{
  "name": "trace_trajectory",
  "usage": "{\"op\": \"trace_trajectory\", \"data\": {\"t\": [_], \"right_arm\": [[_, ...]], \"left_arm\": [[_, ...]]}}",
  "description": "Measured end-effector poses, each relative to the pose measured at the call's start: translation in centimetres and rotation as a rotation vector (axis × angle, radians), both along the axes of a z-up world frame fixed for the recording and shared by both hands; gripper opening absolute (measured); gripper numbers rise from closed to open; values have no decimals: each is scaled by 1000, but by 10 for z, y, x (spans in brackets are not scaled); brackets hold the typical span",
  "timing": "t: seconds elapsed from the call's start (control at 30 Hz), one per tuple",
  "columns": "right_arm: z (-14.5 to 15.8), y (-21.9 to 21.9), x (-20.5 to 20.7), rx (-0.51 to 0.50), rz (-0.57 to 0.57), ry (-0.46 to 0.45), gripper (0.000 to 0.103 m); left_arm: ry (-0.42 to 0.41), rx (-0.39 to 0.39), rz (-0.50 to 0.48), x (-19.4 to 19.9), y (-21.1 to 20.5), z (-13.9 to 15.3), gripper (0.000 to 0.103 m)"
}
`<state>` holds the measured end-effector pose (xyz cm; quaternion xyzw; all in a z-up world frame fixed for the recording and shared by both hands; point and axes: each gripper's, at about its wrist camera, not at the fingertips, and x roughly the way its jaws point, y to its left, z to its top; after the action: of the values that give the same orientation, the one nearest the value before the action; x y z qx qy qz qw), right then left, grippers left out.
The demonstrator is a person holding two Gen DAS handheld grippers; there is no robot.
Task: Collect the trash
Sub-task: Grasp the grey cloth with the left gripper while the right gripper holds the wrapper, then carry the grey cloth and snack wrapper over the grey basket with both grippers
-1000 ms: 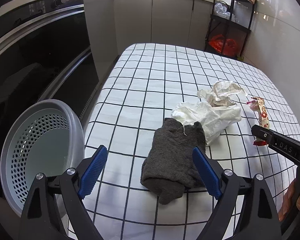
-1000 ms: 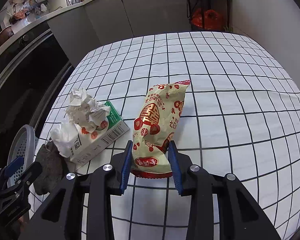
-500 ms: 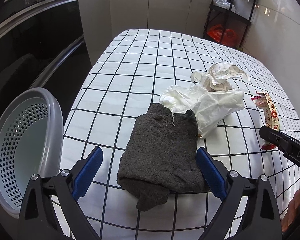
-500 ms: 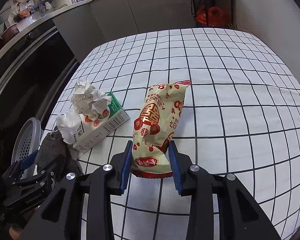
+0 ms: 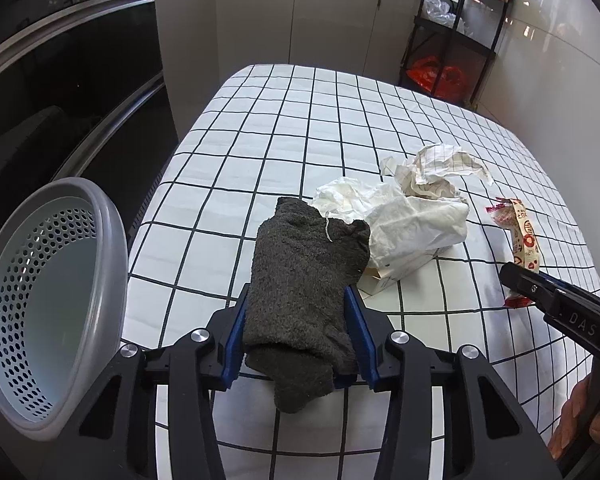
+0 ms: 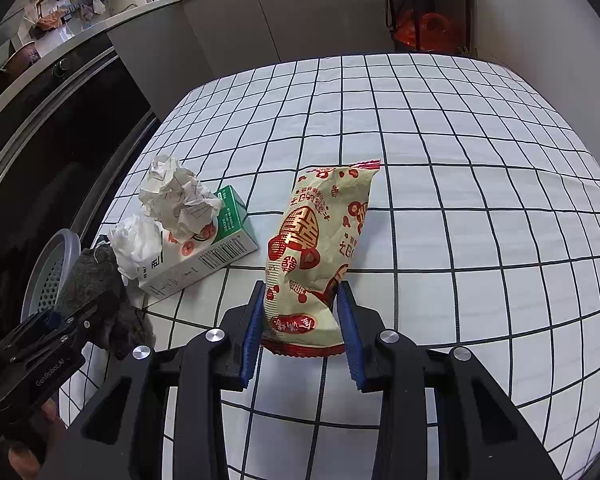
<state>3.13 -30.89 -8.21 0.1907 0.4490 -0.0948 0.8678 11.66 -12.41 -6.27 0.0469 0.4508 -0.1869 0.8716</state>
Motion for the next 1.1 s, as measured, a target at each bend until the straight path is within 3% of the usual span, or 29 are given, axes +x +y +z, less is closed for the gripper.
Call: {"op": "trace_trajectory", "data": {"t": [0.57,1.1], "right_arm": [[12,5,-5,-1,37,-42,35],[48,68,-12,-41,154,-131,35]], "left_arm": [[-159,-1,60,-9,41,54,40],[-182,36,158,-28,95,63,40]]}}
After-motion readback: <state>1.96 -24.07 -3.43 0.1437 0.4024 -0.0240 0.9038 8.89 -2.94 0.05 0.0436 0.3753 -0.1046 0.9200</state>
